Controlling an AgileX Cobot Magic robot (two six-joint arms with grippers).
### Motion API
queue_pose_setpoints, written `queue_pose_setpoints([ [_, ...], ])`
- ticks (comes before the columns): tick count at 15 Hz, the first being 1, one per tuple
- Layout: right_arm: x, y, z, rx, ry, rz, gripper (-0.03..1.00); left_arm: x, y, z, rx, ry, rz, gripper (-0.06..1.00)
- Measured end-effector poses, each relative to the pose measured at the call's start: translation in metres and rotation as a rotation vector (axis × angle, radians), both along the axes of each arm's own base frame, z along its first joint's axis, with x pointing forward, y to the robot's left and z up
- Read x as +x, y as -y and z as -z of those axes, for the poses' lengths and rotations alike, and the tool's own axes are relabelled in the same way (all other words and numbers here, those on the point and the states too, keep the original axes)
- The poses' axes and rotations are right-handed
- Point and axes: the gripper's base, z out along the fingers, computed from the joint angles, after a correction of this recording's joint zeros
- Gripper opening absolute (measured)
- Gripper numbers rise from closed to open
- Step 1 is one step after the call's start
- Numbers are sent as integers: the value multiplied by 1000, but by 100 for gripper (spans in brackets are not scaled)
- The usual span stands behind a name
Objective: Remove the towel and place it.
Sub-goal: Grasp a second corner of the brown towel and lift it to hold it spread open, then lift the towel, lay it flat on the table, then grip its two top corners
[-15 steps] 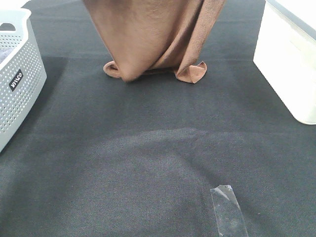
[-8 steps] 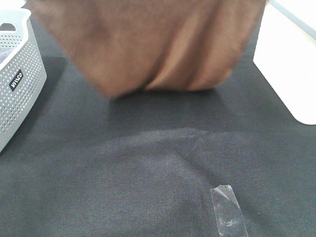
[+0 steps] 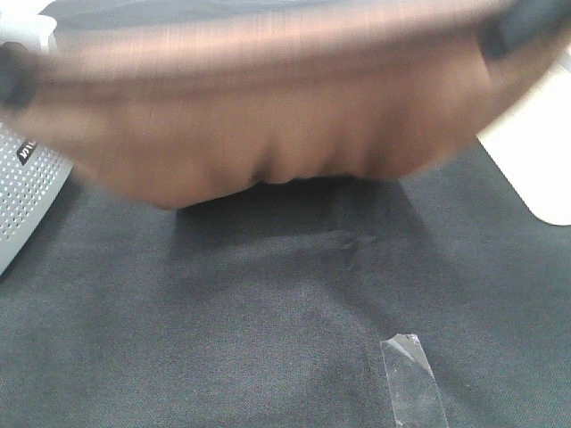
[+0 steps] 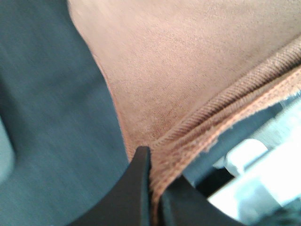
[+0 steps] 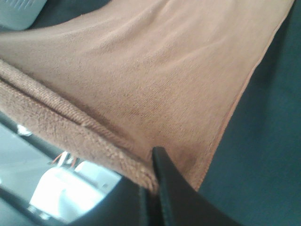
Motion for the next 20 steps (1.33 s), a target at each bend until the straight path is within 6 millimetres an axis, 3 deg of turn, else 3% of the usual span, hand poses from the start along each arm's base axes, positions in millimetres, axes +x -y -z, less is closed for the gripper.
queue_pose_setpoints([
  [2, -28, 5, 10, 45, -35, 16, 0, -23, -4, 11, -29, -22, 4, 0],
  [6, -53, 10, 31, 61, -93, 25, 0, -49, -8, 38, -67, -107, 7, 0],
  [10, -59, 12, 69, 10, -208, 1, 0, -58, -8, 65, -70, -212, 5, 0],
  [15, -48, 10, 117, -71, -390, -30, 0, -61, -6, 95, -64, -345, -9, 0],
  [20, -69, 12, 140, -43, -492, -34, 0, -78, -7, 122, -89, -475, -36, 0],
])
